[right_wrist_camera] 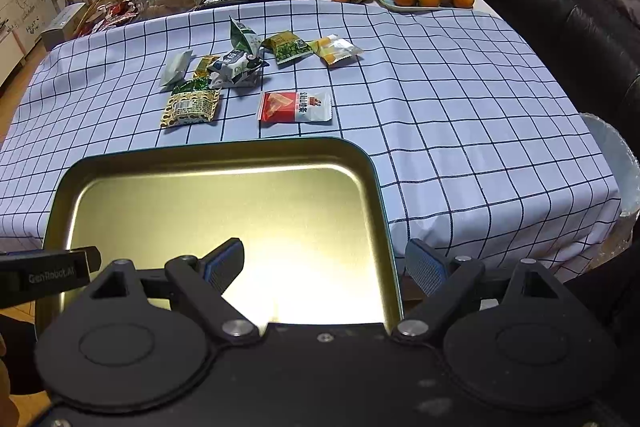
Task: Organize snacks
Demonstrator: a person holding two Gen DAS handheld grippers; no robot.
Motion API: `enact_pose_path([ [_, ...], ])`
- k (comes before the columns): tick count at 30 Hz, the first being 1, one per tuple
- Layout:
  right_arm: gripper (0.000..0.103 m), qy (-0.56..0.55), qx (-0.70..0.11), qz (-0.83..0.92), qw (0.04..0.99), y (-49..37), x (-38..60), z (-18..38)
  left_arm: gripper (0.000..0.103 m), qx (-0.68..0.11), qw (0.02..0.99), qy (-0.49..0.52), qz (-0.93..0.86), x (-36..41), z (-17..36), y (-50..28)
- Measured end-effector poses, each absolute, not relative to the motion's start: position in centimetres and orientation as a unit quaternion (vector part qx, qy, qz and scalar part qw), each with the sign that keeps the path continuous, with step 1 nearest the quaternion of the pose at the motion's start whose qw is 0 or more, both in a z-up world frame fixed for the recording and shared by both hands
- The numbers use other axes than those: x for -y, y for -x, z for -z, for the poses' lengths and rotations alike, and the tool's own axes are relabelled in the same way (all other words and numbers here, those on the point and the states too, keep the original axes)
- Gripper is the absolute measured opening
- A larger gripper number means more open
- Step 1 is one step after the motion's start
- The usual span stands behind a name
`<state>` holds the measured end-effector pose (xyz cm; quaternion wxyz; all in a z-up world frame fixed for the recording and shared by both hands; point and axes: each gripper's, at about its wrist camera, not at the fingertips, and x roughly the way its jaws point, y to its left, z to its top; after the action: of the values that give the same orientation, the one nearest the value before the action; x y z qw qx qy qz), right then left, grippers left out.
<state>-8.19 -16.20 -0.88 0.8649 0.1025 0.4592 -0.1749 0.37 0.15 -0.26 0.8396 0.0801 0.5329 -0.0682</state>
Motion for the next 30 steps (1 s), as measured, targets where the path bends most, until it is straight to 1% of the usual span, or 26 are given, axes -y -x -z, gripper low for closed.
enact_pose_path([
  [30,0.092,-0.124,-0.486,0.173,0.847,7.84,16.49,1.56,0.059,-0.551,0.828,-0.076,0.072,0.0,0.64,-0.46],
])
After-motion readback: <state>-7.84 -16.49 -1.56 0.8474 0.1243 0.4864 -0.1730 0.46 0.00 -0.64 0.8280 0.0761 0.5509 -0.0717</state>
